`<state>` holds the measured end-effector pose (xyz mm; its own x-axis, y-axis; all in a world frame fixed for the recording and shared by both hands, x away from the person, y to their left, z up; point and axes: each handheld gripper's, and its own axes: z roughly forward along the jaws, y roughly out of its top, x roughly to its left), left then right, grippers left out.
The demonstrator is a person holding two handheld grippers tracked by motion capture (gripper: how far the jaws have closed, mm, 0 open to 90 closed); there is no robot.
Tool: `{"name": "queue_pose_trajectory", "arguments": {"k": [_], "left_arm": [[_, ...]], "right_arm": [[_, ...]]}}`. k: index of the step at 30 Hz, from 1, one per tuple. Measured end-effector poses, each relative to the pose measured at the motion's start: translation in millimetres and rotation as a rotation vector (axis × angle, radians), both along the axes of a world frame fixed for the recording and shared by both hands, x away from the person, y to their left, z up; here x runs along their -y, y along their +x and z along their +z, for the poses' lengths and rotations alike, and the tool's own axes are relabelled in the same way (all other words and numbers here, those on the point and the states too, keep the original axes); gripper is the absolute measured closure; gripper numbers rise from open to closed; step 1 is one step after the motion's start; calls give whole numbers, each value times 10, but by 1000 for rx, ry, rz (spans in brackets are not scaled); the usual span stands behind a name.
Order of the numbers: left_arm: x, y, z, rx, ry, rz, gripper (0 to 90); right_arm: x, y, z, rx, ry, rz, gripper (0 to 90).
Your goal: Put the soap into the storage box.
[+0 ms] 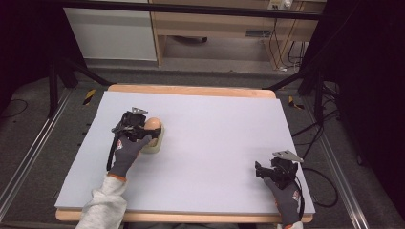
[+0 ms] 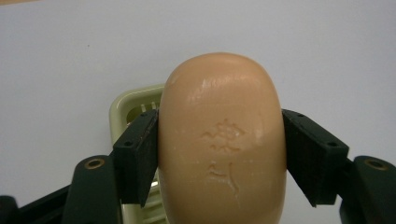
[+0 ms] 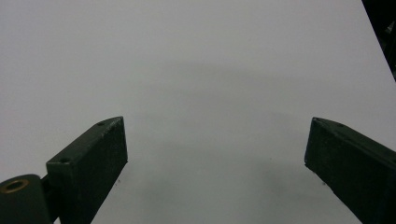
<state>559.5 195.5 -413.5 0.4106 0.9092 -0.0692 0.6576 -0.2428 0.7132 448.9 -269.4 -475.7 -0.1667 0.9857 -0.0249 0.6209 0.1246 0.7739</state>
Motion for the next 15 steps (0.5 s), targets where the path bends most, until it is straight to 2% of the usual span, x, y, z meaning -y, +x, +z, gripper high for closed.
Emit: {"name": "queue_pose_trajectory", "arguments": {"k": [4,15], "left_arm": [[-16,24,-48,-9,14,7,314],[-82,34,-190,-29,16,20,313]], "right_arm": [[-1,0,0,0,0,0,62],[-8,2,-6,-3,0,-2,62]]}}
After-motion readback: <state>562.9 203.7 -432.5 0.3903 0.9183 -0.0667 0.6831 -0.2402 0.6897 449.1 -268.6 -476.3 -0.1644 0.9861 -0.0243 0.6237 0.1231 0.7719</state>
